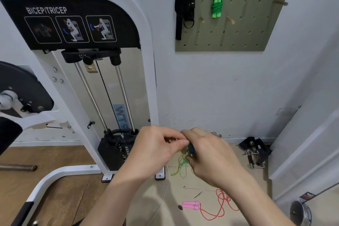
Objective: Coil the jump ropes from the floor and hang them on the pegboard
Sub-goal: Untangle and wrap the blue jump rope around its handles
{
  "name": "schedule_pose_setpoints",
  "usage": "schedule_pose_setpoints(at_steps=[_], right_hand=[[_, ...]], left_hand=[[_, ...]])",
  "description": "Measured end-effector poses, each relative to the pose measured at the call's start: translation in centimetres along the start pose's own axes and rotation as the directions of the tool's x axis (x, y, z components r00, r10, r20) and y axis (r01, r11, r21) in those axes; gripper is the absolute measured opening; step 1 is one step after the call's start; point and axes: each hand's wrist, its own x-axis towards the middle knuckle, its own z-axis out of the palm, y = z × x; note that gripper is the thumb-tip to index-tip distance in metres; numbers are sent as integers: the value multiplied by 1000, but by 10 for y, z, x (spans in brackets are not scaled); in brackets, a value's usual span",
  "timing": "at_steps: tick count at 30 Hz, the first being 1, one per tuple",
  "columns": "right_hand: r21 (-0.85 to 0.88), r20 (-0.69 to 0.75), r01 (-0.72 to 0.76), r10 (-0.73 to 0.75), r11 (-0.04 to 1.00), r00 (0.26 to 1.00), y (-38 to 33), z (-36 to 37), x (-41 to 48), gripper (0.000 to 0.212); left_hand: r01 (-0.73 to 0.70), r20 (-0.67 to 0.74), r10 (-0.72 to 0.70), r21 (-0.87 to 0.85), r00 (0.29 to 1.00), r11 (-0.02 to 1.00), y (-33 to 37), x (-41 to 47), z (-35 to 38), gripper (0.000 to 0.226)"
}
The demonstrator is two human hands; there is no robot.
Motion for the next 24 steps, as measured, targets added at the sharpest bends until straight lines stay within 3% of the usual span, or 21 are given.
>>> schedule_pose_setpoints(at_steps=[3,6,9,13,16,19,22,24], right_hand=[[12,-3,45,-45,999,999,-1,-4,-4,37],[-9,-31,41,-42,999,999,-2,-6,-5,46],[-66,-60,37,-41,997,997,-2,-6,-7,60],[-85,-64,60,-65,995,996,6,-8,-7,60],[-111,-30,100,-104,989,994,11,-8,-8,50],[-124,10,148,-148,981,989,14,-11,-10,47],[-106,41,197,-194,975,980,13,-17,-9,52],[-57,34,203,-202,977,979,13,-21,-9,49]], left_hand=[[112,80,-94,-258,992,960,-4,9,-8,9],[154,211,-88,-323,974,934,-9,13,-13,18],[94,166,-63,-187,984,978,-7,15,-13,16],[-94,120,90,25,989,995,-6,12,-14,4],[-234,212,200,147,957,961,-11,10,-19,7],[-426,352,309,329,883,843,-7,10,-21,17],[-425,417,244,422,875,801,4,10,-25,17],[-354,395,201,364,896,862,10,11,-29,11]])
